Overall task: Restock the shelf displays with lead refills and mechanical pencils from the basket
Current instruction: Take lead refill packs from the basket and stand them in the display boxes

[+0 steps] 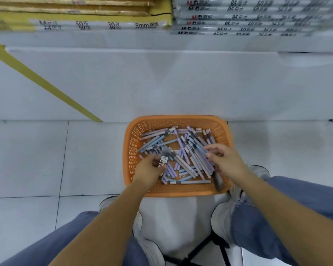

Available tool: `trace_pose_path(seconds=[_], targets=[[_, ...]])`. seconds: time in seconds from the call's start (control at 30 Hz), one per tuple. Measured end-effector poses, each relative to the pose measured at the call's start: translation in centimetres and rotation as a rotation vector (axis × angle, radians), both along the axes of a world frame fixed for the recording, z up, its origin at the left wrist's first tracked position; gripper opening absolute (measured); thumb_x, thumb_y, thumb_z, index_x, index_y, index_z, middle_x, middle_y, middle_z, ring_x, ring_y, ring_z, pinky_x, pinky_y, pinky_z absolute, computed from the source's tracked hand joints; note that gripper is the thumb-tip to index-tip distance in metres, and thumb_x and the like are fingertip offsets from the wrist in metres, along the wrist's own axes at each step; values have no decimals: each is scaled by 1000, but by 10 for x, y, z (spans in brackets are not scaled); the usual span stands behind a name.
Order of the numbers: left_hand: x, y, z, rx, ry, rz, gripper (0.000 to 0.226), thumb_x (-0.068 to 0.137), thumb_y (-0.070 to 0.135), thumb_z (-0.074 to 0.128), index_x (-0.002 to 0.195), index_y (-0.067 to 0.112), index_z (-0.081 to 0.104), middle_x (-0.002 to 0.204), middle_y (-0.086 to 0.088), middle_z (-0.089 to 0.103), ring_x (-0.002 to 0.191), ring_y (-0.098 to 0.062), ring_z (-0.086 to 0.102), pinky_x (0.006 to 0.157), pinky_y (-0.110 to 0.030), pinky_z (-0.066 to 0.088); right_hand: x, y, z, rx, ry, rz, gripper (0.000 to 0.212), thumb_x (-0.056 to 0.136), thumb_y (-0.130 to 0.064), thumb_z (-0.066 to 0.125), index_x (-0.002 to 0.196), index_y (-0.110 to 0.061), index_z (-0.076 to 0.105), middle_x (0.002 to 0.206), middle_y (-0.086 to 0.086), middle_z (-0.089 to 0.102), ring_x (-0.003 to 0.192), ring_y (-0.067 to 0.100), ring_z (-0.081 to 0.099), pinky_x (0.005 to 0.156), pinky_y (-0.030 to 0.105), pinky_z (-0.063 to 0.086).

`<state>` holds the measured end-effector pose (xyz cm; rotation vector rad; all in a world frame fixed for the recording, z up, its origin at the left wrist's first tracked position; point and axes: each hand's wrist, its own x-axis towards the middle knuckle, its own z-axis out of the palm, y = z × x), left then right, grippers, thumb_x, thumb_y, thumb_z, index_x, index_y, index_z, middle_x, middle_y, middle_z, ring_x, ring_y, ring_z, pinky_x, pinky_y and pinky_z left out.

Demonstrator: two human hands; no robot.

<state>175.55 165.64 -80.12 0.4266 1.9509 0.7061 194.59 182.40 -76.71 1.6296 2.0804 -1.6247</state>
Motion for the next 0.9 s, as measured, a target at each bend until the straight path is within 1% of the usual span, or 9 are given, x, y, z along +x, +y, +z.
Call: trace_pose_path(seconds=[0.07,0.13,0.2,0.27,0.43,0.53,0.67,0.83,0.9], targets=[[10,7,18,88,-134,15,13,89,7,74,95,17,67,88,-1,71,77,-18,72,61,-38,62,6,1,12,-20,41,-15,18,93,-22,63,108,-31,66,100,-2,69,88,16,67,79,27,54],[22,21,35,168,-192,-61,11,88,9,75,91,17,68,84,2,72,66,-5,70,53,-22,55,6,-3,22,-112,81,-26,23,91,-30,66,114,-33,66,108,-7,68,94,11,66,78,21,52],[35,35,50,221,-228,-110,10,88,11,76,93,17,70,83,4,72,66,-1,68,56,-15,51,0,-7,28,-222,129,-40,29,88,-35,68,117,-30,66,110,-9,67,99,10,65,80,23,53],[45,46,60,251,-249,-109,12,90,10,74,100,13,70,86,2,71,68,-2,68,59,-16,53,-3,-9,31,-259,202,-83,17,90,-30,67,106,-25,71,98,-7,74,93,11,68,78,25,56],[59,53,52,115,-236,-146,41,95,24,70,134,14,59,124,-3,63,112,-20,62,97,-32,51,10,23,41,-201,341,-412,11,98,-14,53,103,-15,63,86,3,71,71,15,72,58,27,57],[70,54,29,-31,-168,-289,49,94,33,69,138,12,57,130,-6,61,119,-23,60,106,-40,47,29,49,39,-103,270,-378,11,100,-16,50,106,-12,58,90,7,64,73,21,65,63,34,57],[86,63,11,-95,-114,-370,52,87,40,76,128,12,63,117,-8,69,110,-23,64,100,-40,51,43,57,23,-97,236,-430,15,101,-17,49,109,-8,57,88,8,62,70,20,63,59,31,56],[97,81,6,-110,-104,-447,20,85,33,74,93,15,75,93,-7,77,89,-22,70,83,-32,56,51,59,9,-127,233,-507,9,100,-17,50,99,-13,58,88,9,62,73,23,63,64,34,58],[94,86,7,-135,-73,-527,19,87,28,73,99,14,76,94,-4,74,89,-20,68,73,-27,51,54,60,7,-131,243,-533,11,100,-17,50,104,-11,59,89,9,62,75,24,63,69,39,58]])
